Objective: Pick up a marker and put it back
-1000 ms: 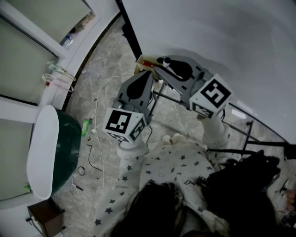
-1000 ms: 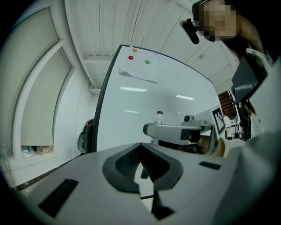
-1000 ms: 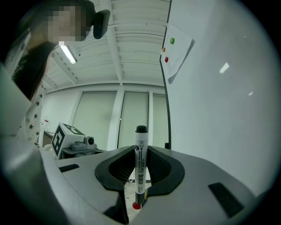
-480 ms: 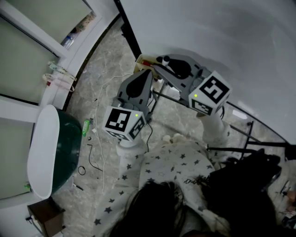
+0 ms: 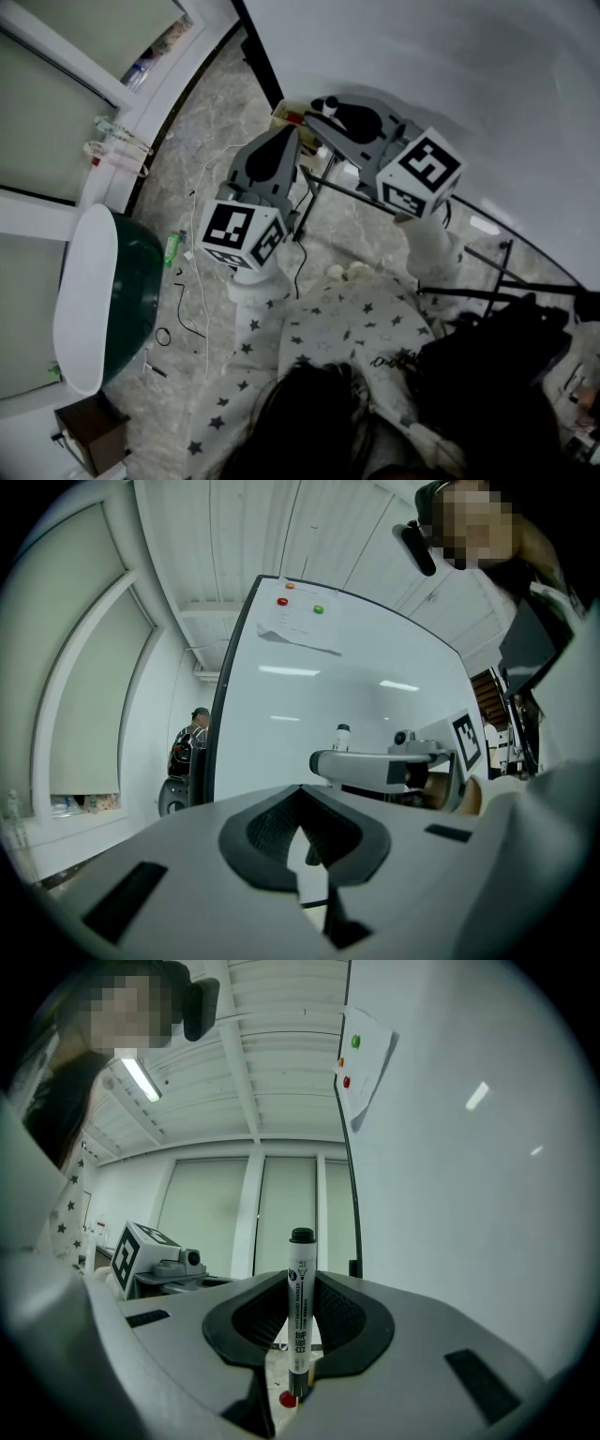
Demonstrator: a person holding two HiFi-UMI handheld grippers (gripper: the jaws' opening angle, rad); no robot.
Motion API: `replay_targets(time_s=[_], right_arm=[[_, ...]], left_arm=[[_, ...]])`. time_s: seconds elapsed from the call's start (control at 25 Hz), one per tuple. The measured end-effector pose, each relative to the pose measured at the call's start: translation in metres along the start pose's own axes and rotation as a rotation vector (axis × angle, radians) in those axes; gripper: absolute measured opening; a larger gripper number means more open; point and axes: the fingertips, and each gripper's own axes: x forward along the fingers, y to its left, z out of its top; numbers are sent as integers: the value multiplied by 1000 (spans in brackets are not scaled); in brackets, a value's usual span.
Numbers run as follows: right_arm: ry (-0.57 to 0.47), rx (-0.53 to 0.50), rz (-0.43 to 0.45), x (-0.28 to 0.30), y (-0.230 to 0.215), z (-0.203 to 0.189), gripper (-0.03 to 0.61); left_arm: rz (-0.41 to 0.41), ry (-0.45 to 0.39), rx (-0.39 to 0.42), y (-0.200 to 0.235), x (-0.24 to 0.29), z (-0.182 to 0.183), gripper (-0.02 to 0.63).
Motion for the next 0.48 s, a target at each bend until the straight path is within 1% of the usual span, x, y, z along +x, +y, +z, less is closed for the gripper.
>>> replay_targets(time_s=[0.12, 0.32, 0.48], right_arm=[[2, 10, 3, 8, -4, -10, 74], [16, 46, -1, 19, -15, -31, 74], [19, 75, 17, 27, -16, -45, 74]], left_arm=[[4, 10, -6, 6, 3, -10, 0], [3, 18, -43, 13, 9, -25, 0], [0, 26, -53, 15, 10, -34, 0]])
